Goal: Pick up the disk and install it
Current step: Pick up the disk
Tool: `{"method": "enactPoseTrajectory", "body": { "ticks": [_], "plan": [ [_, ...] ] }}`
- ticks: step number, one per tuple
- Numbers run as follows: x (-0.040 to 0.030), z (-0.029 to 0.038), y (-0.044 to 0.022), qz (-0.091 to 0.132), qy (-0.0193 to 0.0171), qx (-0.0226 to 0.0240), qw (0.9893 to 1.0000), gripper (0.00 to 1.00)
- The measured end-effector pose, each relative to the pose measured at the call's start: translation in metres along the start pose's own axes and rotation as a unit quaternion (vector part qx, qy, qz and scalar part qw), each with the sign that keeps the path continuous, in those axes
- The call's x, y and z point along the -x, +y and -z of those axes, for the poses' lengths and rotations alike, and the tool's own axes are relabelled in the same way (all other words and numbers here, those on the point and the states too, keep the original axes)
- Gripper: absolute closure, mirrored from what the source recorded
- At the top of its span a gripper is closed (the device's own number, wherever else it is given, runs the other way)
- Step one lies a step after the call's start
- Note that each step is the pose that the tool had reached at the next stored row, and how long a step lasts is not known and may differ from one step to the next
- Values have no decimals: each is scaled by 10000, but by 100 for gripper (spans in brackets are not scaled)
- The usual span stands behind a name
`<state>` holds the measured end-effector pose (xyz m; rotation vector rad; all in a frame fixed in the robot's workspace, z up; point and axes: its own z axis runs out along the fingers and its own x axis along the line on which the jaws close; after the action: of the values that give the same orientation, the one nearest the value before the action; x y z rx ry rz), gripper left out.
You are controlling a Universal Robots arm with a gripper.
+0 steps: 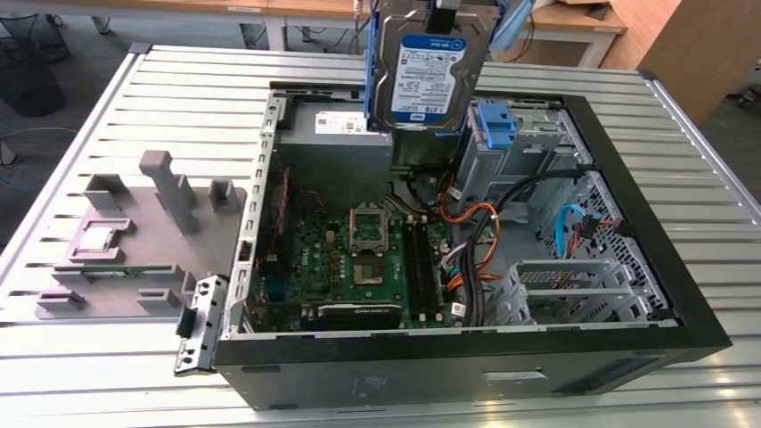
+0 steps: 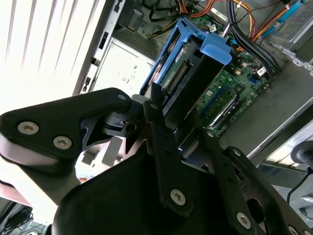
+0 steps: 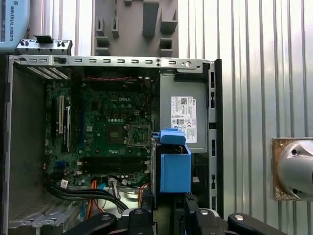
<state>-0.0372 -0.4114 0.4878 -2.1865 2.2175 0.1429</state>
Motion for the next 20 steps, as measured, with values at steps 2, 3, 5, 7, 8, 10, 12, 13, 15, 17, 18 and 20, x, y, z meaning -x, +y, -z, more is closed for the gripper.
{"method": "enactPoseTrajectory", "body": {
  "ticks": [2,3,5,7,8,10,12,13,15,17,18,20],
  "plan": [
    [-18,1,-4,0,0,0,10000,65],
    [-28,2,-7,0,0,0,10000,65],
    [-47,3,-11,0,0,0,10000,65],
    [-67,3,-16,0,0,0,10000,65],
    [-77,4,-18,-1,0,0,10000,65],
    [-100,5,-22,0,0,0,10000,65],
    [-124,6,-26,0,0,0,10000,65],
    [-137,7,-28,0,0,0,10000,65],
    [-164,8,-32,0,0,0,10000,65],
    [-190,10,-35,0,0,0,10000,65],
    [-204,10,-37,0,0,0,10000,65],
    [-233,11,-41,0,0,0,10000,65]
  ]
}}
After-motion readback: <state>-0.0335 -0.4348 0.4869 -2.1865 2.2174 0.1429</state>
